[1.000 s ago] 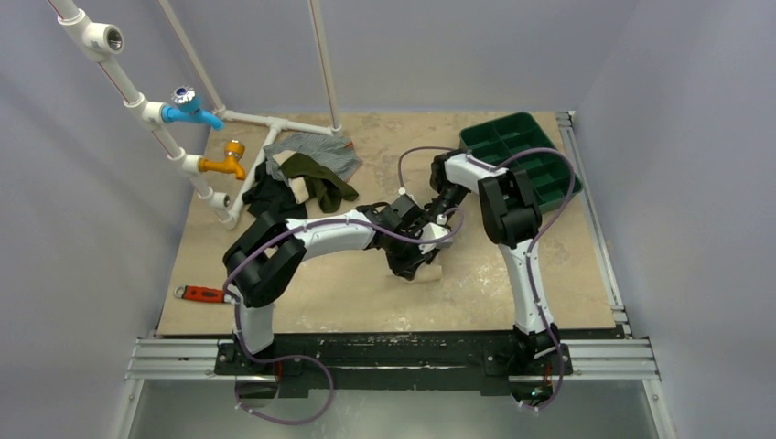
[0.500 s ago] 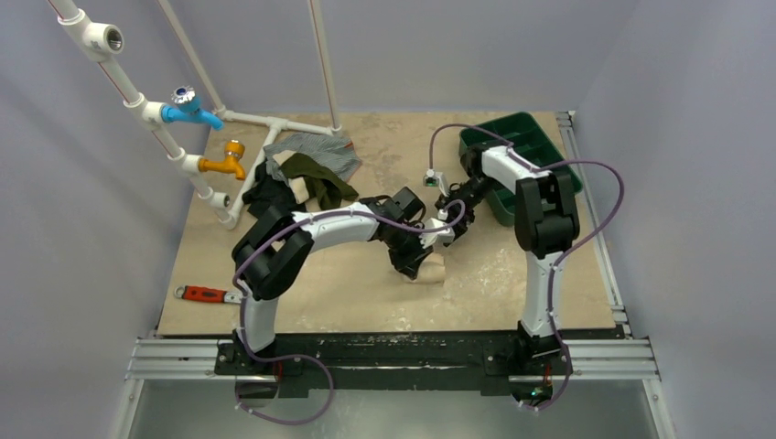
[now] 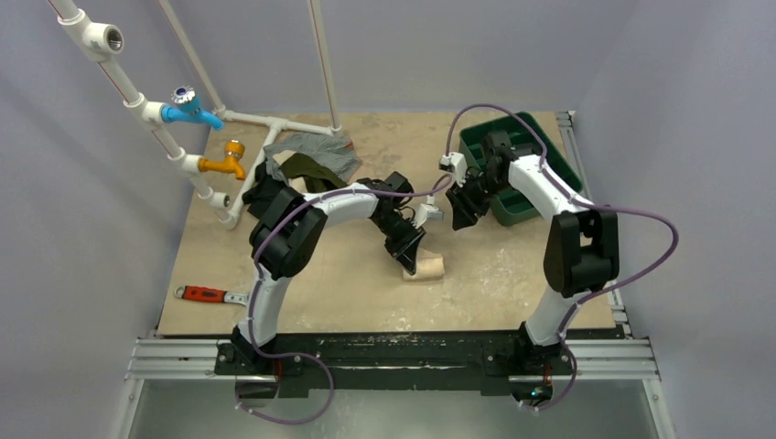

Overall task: Roll the underwear
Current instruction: Roll the underwear to the center of the board, then pick up the underwear from the center of the board.

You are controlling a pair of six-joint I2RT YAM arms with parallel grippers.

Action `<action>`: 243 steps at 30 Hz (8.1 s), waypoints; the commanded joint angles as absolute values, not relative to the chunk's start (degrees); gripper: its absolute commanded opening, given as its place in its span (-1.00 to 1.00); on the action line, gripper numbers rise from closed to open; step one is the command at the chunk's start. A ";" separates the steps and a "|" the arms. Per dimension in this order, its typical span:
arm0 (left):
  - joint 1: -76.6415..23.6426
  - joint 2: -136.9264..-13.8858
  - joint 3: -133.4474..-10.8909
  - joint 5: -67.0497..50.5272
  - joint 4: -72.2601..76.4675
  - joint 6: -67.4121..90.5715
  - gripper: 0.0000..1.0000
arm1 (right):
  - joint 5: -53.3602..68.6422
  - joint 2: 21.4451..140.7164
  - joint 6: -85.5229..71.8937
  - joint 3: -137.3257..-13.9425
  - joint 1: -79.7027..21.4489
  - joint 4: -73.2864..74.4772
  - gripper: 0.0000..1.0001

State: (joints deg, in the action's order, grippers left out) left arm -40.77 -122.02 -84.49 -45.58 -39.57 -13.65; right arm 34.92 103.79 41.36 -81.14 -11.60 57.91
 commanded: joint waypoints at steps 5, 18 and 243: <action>-38.52 -131.31 -87.72 -38.89 -49.76 -14.13 -1.00 | 25.88 91.74 34.44 -73.53 -11.45 46.75 -0.07; -35.56 -144.33 -102.99 -49.80 -67.34 -16.35 -1.00 | 19.37 82.67 36.43 -60.72 -26.88 39.58 -0.04; -50.19 -89.03 -60.37 -7.26 -18.35 -23.30 -1.00 | 25.15 103.54 38.67 -93.96 -11.59 62.16 0.09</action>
State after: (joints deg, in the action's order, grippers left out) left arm -51.07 -93.30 -56.84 -4.49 -16.78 -24.62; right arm 28.88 106.69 42.33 -91.64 -13.41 66.67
